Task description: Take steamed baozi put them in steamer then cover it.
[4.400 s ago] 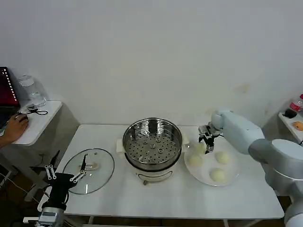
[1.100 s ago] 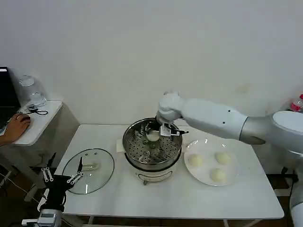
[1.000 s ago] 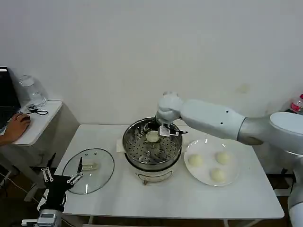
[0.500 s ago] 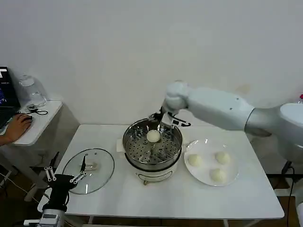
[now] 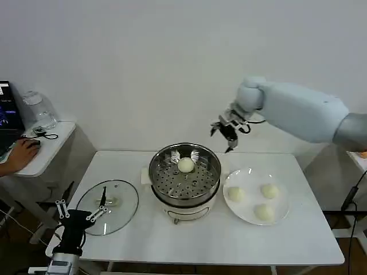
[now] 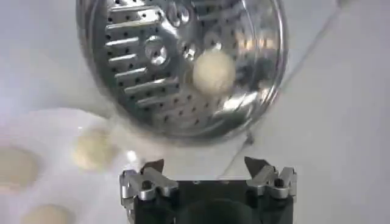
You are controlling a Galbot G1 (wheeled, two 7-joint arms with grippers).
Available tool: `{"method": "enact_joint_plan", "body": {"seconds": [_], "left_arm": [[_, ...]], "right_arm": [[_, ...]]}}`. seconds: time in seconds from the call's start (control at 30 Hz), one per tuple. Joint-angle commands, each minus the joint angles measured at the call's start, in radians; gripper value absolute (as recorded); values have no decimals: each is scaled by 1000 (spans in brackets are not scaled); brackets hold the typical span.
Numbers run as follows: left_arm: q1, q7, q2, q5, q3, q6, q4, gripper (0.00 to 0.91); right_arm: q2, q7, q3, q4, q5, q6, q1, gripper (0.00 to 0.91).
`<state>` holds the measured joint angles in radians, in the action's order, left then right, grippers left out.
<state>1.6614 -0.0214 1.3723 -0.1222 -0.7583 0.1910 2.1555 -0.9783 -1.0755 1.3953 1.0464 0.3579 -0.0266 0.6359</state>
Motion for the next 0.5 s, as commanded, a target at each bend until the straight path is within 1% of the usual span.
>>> {"method": "enact_joint_plan", "body": {"seconds": [0.03, 0.17, 0.23, 0.37, 0.5], "left_arm": [[1, -1, 0, 3, 2, 3, -4, 907], [0, -1, 2, 1, 2, 2, -2, 907], [0, 0, 1, 1, 0, 1, 1, 907], [-1, 1, 1, -1, -7, 0, 3, 907], [-1, 3, 6, -8, -11, -2, 3, 907]], "right_arm": [[120, -32, 21, -6, 130, 100, -41, 907], [151, -27, 14, 43, 114, 111, -102, 907], [159, -26, 0, 51, 90, 110, -137, 907], [161, -25, -26, 40, 59, 101, -210, 907], [149, -9, -62, 14, 40, 91, -268, 907]]}}
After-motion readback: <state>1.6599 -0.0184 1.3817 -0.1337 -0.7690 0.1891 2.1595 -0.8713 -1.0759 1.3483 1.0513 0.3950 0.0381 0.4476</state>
